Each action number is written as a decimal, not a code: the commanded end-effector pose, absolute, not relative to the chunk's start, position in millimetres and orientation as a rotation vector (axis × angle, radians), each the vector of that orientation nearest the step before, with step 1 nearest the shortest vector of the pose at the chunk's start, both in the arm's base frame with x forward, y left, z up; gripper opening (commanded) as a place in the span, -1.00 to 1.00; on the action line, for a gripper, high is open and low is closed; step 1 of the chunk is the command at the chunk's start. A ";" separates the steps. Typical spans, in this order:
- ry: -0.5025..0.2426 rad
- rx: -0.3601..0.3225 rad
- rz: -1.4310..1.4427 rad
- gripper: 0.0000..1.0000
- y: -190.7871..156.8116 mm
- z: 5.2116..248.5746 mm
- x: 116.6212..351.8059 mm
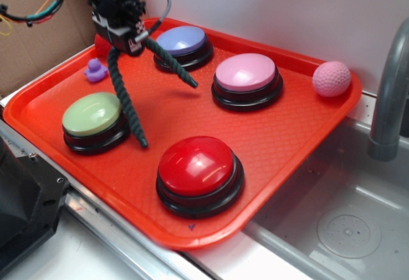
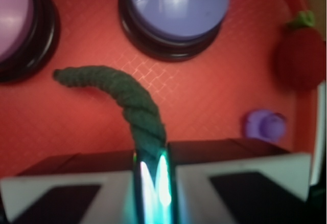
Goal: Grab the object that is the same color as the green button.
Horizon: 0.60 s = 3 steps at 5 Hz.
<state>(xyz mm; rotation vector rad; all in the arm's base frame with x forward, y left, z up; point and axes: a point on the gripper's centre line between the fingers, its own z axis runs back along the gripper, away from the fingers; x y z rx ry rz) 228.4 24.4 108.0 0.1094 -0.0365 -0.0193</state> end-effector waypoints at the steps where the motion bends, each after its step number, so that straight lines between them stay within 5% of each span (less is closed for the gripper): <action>1: -0.127 0.067 0.023 -1.00 13.8 209.3 234.0; 3: -0.161 0.106 0.032 -1.00 -15.9 238.7 224.4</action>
